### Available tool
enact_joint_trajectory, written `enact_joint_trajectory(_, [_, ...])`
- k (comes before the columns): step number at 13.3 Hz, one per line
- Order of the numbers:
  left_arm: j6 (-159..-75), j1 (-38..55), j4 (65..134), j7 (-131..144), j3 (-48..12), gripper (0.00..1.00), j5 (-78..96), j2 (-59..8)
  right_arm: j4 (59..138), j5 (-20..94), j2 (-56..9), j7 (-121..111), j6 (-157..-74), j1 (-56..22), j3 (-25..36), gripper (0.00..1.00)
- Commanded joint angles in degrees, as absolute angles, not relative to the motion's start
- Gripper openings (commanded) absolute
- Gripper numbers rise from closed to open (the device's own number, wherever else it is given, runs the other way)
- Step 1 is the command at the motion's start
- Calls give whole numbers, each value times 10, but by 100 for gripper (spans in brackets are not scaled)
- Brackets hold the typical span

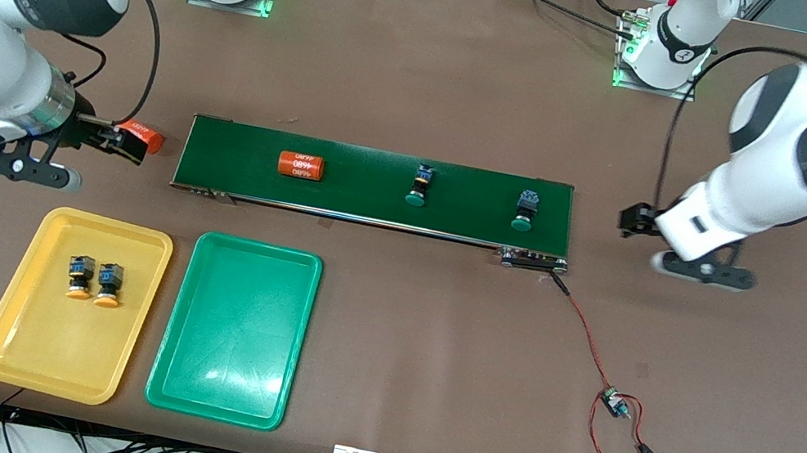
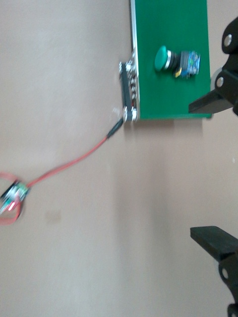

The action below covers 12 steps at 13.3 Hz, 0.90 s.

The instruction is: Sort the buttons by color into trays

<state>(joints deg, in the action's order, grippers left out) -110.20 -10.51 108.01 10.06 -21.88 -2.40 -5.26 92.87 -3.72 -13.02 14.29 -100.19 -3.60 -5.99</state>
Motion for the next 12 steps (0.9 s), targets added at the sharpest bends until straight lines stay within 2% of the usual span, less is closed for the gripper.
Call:
enact_joint_trajectory(1, [-1036,-47,1041,32,-133,100,-35,-27,944,-28,-118,170,-999,-40,-60,100])
enact_joint_trajectory(6, [-996,37,944,43,-11,100,-26,-29,944,-27,-117,172,-999,-45,-62,100])
enact_joint_trajectory(8, [-917,36,911,67,-14,100,-24,-37,944,-27,-117,172,-1000,-45,-62,100])
enact_joint_trajectory(12, [-907,8,911,99,-42,100,21,-23,943,-27,-118,172,-1000,-45,-62,100])
